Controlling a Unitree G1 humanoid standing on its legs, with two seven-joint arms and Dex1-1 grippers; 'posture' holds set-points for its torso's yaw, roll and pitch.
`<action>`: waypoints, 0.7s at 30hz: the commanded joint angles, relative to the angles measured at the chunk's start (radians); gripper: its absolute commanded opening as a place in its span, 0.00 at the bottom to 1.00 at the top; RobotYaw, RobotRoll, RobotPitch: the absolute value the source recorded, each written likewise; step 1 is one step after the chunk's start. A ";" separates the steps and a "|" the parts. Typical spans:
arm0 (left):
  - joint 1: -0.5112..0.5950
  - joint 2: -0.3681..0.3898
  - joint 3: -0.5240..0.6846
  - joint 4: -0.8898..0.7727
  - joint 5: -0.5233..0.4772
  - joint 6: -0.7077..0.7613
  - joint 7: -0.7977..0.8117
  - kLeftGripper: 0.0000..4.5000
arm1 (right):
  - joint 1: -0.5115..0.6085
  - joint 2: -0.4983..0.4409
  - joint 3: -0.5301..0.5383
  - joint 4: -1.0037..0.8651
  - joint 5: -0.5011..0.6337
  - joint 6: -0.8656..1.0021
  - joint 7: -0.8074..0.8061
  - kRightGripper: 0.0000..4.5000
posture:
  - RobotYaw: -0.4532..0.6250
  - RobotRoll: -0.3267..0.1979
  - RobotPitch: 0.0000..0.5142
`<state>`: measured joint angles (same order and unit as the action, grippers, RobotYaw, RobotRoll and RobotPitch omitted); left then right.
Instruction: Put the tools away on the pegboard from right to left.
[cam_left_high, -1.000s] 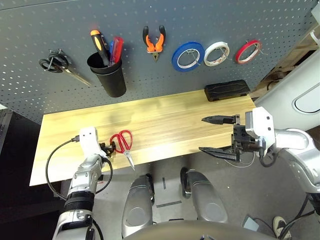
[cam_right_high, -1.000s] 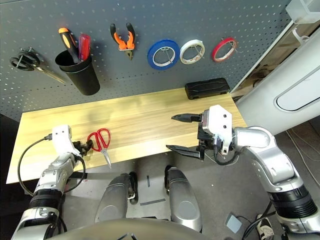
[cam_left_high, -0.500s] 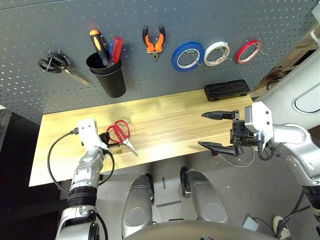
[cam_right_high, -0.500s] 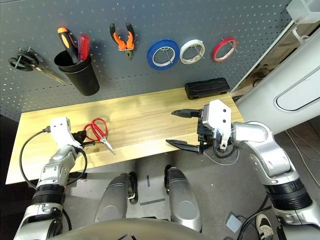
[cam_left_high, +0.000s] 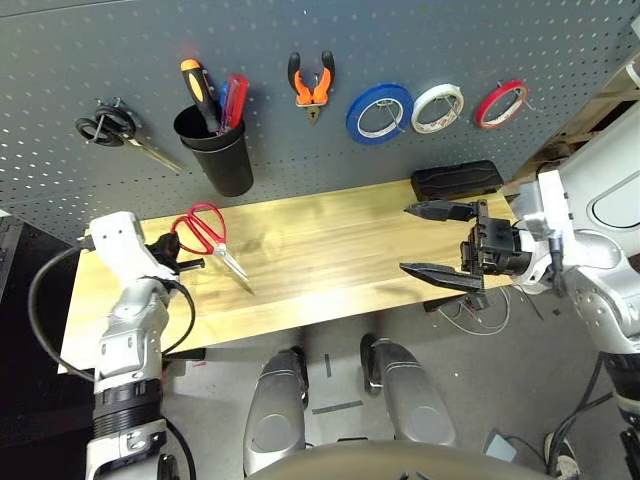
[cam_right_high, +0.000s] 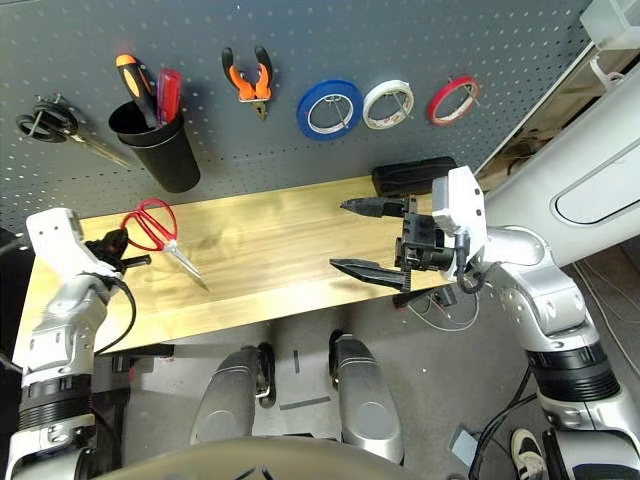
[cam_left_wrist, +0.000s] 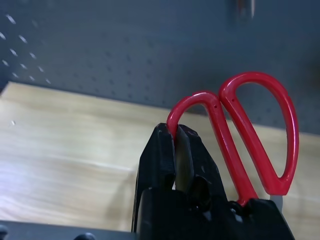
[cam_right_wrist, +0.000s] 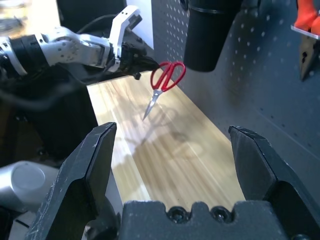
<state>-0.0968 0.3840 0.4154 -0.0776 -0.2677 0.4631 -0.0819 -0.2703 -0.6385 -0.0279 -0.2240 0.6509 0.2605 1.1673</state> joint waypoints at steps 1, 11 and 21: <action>-0.006 0.030 0.055 -0.039 -0.037 0.014 -0.018 0.00 | -0.031 0.004 -0.056 0.014 0.064 0.023 0.013 1.00 | 0.40 0.62 0.32; 0.047 0.060 0.122 -0.135 -0.107 -0.008 -0.101 0.00 | -0.080 -0.023 -0.126 0.005 0.151 0.096 0.034 1.00 | 0.39 0.62 0.25; 0.130 0.053 0.205 -0.221 -0.149 -0.076 -0.124 0.00 | -0.071 -0.023 -0.143 0.016 0.141 0.082 0.045 1.00 | 0.41 0.62 0.23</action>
<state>0.0148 0.4405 0.6009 -0.2751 -0.4029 0.4082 -0.1986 -0.3494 -0.6537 -0.1500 -0.2096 0.7922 0.3517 1.2028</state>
